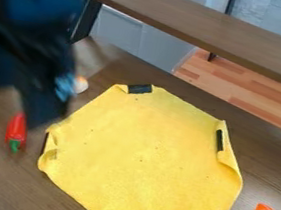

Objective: Fold the cloth from bottom right to top left

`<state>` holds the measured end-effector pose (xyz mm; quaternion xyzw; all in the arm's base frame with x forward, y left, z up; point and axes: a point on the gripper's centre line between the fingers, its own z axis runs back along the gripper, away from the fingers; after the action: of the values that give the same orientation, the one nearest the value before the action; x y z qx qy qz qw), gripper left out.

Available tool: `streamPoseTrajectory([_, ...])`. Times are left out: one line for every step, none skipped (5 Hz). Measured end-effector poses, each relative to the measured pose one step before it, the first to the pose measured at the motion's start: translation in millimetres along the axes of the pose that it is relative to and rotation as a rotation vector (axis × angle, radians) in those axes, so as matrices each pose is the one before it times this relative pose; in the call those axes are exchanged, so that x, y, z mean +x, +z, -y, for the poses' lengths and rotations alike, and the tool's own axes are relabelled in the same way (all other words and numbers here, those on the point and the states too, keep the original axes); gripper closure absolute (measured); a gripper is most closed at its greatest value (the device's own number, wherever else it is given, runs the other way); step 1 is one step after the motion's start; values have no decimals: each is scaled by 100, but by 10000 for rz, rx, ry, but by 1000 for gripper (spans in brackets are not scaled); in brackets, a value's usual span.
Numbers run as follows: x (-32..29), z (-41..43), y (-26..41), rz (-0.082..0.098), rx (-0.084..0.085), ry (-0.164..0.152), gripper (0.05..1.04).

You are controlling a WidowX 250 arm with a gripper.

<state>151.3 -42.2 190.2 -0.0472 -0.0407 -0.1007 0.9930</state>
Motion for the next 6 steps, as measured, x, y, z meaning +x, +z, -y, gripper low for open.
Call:
streamPoseTrajectory([2105, 2571, -5159, -51, -1788, -711, 84])
streamPoseTrajectory([1442, 794, -5462, -820, 1368, -569, 84])
streamPoseTrajectory([1888, -134, -3921, 212, 2021, -217, 84])
streamPoseTrajectory([1136, -13, -1401, 577, 1421, -601, 84])
streamPoseTrajectory([1296, -626, -376, 1124, 649, -614, 84])
streamPoseTrajectory([409, 173, -732, 901, 198, -586, 84])
